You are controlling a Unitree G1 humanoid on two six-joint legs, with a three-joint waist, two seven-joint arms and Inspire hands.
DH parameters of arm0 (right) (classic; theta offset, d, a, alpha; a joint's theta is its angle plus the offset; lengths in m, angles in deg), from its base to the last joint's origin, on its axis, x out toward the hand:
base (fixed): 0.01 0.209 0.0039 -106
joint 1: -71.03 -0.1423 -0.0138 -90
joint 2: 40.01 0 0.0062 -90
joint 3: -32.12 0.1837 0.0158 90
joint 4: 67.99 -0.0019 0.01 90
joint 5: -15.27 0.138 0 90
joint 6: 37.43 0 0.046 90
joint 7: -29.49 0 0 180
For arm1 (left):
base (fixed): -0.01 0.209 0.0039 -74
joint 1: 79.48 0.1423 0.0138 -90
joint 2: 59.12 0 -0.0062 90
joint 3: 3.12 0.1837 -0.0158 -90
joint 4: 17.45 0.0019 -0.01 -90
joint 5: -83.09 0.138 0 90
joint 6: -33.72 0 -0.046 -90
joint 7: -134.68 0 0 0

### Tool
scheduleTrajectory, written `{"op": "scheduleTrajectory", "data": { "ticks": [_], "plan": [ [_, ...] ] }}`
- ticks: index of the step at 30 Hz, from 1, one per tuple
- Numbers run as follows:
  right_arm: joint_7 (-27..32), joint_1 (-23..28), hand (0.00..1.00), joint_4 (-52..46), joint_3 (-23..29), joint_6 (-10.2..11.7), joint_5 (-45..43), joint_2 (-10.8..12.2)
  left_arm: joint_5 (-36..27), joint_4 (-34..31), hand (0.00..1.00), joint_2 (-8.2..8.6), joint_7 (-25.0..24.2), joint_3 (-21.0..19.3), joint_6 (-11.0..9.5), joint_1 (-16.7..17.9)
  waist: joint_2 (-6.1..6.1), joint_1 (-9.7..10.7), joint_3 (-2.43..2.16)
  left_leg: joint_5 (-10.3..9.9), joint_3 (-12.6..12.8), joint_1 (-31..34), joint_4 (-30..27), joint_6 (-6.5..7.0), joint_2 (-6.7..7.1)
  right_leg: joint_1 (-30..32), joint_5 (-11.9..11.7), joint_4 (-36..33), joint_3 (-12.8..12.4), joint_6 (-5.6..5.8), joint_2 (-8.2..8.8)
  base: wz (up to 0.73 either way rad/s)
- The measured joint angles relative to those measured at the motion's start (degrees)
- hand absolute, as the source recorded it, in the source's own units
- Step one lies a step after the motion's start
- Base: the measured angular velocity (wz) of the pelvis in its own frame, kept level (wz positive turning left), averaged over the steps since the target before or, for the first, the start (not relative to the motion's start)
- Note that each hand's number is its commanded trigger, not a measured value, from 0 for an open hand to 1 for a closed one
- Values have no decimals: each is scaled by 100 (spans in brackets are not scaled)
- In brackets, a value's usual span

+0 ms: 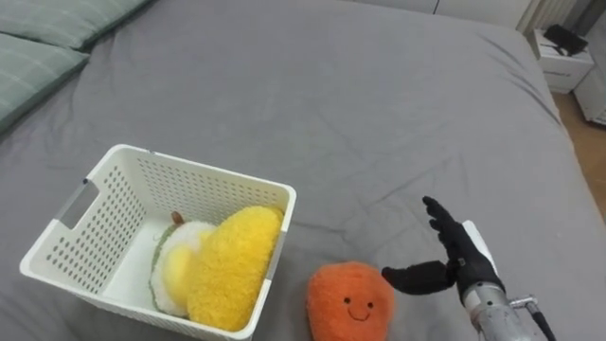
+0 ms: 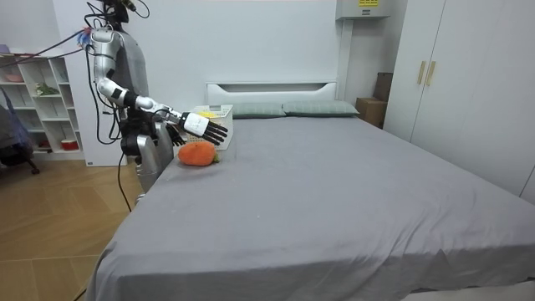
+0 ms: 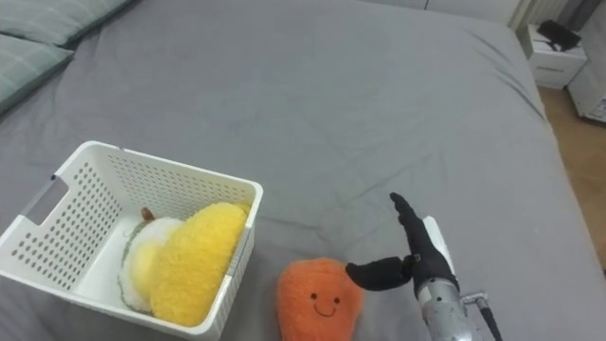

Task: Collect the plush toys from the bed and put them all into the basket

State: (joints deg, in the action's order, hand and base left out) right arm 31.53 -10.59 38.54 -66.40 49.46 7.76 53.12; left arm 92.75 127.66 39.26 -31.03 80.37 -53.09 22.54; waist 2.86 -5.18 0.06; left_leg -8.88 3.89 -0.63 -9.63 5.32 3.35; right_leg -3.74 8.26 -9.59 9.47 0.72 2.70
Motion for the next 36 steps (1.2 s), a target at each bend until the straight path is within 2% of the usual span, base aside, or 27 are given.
{"op": "scheduleTrajectory", "data": {
  "ticks": [3, 7, 13, 24, 33, 34, 35, 36],
  "plan": [
    [-114, 3, 0, 114, -87, 0, -308, 152, -5, -17, 0, 4, 0, -1, -12, -17, -5, 9, 3, -3, -4, 20, 2, 4, 0, 27, 0, -2, 13, 1, 3, 0],
    [-266, 1, 0, 440, -217, 9, -649, 214, -12, -124, 0, 30, -25, 34, -89, -28, -1, -23, 0, -4, -20, 106, -21, 8, 4, 95, -1, -7, 56, 3, 11, 3],
    [-419, -20, 0, 886, -395, -24, -987, 305, -48, -123, 0, 34, -166, 111, -90, -34, 21, -47, -12, -8, -144, 197, -57, 10, 19, 122, -1, -2, 169, 4, 13, 10],
    [-697, -86, 0, 1227, -595, -58, -879, 354, -116, -95, 0, 31, -146, 95, -86, -4, 114, -313, 27, -30, -305, 250, -157, 6, 39, 76, -1, 3, 337, 4, 24, 8],
    [-722, -164, 0, 1519, -591, -62, -817, 344, -116, -14, 0, 30, -93, 94, -73, 56, 107, -327, 32, -61, -362, 293, -228, 2, 45, 57, -1, 1, 377, 4, 20, 2],
    [-707, -179, 33, 1586, -590, -57, -805, 344, -116, 7, 0, 26, -89, 94, -72, 77, 107, -327, 32, -62, -370, 295, -228, 1, 45, 57, -1, 1, 385, 4, 20, 0],
    [-702, -197, 77, 1641, -590, -54, -783, 345, -116, 10, 0, 24, -87, 100, -72, 86, 105, -324, 34, -63, -381, 299, -228, 1, 45, 57, -1, 1, 399, 4, 21, 8],
    [-689, -235, 99, 1740, -588, -53, -750, 344, -118, 15, 0, 24, -87, 105, -71, 105, 103, -318, 35, -63, -412, 306, -228, -1, 51, 55, -1, 1, 419, 4, 23, 8]
  ]
}}
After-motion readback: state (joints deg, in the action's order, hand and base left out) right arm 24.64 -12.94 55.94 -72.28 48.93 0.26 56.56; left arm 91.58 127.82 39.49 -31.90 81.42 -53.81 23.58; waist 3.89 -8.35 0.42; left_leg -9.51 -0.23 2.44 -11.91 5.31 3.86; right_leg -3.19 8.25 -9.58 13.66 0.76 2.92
